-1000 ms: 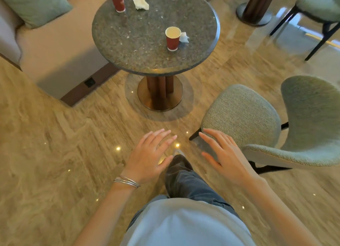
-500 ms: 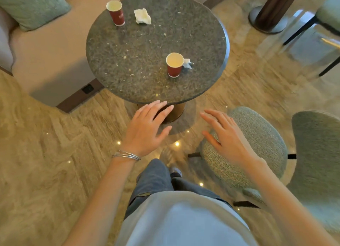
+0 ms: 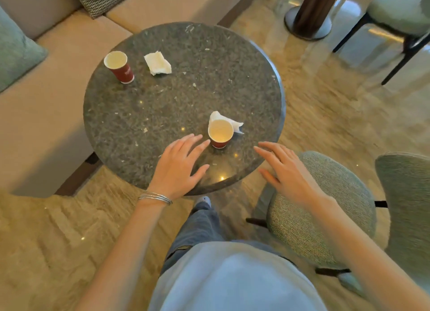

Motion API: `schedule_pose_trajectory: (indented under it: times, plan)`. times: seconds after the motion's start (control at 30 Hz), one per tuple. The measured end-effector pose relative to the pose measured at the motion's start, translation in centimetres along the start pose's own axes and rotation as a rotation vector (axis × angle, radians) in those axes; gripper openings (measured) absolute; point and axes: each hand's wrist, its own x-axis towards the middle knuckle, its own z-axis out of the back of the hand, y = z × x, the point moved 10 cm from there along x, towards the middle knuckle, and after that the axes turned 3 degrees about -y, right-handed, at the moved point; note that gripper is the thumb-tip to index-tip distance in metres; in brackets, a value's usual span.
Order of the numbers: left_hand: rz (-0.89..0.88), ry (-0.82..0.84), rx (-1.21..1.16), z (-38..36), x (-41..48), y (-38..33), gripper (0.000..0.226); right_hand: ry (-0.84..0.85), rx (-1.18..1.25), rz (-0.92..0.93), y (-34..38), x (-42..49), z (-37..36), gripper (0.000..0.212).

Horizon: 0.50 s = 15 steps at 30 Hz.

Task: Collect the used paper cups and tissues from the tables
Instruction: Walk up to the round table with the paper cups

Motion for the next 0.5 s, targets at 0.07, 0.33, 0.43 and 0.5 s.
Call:
schedule_pose_trajectory:
  times: [0.07,0.33,0.43,0.5]
  plan:
    - [-0.05,0.016,-0.001,0.0,2.6,0.9,0.053,-0.024,-0.011,-0.019,-0.3,2.5,0.4,0.044]
    - [-0.083,0.155,-0.066,-5.1,8.8,1.6,0.07,-0.024,-0.009,-0.114,-3.8,7.3,-1.3,0.041]
    - [-0.053,0.161,-0.071,-7.0,10.2,2.2,0.076,0.013,0.027,-0.143,-5.5,8.8,-3.0,0.042]
    - [-0.027,0.175,-0.08,-7.9,10.9,2.5,0.079,0.046,0.043,-0.137,-6.4,9.8,-4.2,0.043]
